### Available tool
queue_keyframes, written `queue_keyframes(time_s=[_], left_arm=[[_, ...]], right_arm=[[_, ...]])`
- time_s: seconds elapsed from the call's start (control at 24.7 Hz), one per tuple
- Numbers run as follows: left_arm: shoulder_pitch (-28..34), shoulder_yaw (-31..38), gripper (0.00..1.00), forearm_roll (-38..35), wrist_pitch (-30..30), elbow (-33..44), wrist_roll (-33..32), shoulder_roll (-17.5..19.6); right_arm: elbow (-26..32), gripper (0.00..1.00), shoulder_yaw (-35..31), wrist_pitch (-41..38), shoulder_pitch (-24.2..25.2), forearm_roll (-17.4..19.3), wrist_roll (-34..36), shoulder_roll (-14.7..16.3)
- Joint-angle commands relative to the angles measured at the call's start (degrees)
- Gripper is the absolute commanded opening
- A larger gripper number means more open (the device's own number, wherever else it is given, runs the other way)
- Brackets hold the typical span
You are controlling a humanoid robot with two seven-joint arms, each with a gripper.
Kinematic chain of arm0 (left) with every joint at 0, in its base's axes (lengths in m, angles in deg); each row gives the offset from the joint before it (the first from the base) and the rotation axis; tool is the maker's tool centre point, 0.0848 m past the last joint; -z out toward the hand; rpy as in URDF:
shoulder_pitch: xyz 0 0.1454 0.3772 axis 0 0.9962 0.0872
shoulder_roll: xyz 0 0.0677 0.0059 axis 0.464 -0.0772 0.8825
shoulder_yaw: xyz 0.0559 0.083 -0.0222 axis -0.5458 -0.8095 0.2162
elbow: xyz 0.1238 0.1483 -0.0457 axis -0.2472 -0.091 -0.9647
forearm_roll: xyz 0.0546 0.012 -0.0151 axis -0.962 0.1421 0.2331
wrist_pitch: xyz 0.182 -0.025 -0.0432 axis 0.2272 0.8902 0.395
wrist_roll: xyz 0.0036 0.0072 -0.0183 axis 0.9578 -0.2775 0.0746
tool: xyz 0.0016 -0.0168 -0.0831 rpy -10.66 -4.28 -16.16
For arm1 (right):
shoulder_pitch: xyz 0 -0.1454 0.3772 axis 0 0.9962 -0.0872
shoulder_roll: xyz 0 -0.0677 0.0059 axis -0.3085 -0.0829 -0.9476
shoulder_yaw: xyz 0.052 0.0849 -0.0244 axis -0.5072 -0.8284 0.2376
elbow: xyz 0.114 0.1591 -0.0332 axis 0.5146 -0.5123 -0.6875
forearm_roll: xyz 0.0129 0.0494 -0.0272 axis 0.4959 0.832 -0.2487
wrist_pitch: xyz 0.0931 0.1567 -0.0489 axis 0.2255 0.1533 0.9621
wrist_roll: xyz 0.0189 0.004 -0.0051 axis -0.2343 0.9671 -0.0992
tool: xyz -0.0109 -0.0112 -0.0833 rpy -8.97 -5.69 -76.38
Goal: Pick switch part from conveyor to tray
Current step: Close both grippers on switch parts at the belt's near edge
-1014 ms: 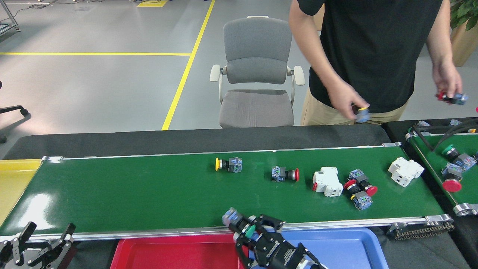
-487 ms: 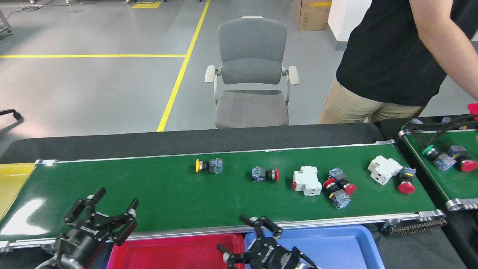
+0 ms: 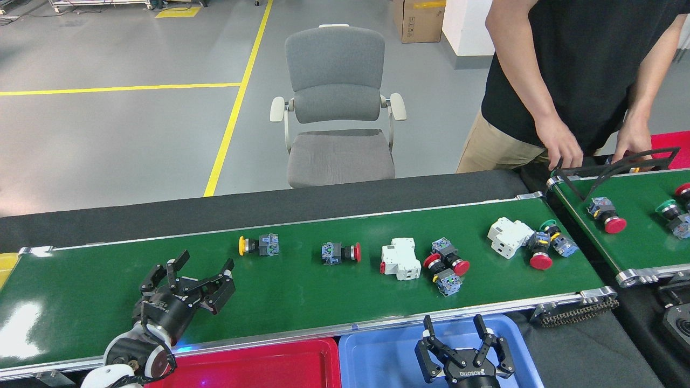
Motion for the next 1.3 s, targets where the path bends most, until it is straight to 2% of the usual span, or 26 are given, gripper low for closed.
queue_keyframes(time_s=[0.0, 0.28, 0.57, 0.69, 1.14, 1.26], left_arm=[[-2.02, -0.87, 1.00, -0.14, 1.81, -1.45, 0.11, 0.23], [-3.43, -1.13, 1.00, -0.14, 1.90, -3.65, 0.11, 0.14], [-8.88, -1.05, 1.00, -0.05, 1.90, -11.38, 0.11, 0.40], [-9.32, -1.05, 1.00, -0.05, 2.08, -13.40, 0.11, 0.40], [-13.80, -1.13, 1.00, -0.14, 5.24, -20.35, 0.47, 0.32], [-15.82, -1.13, 1.00, -0.14, 6.12, -23.95, 0.55, 0.14]], right_arm=[[0.27, 1.00, -0.05, 0.47, -1.88, -0.19, -2.42, 0.36], [-3.33, 1.00, 2.41, 0.73, -8.73, -0.45, -9.09, 0.27], [-9.39, 1.00, 4.35, 1.96, -14.09, -0.54, -10.06, -0.44], [-11.77, 1.00, 5.40, 2.67, -16.12, -0.54, -10.24, -0.61], [-24.07, 1.00, 6.81, 2.84, -25.52, -0.37, -10.15, -5.18], [-26.27, 0.98, 8.48, 3.19, -27.01, -0.02, -10.15, -5.27]])
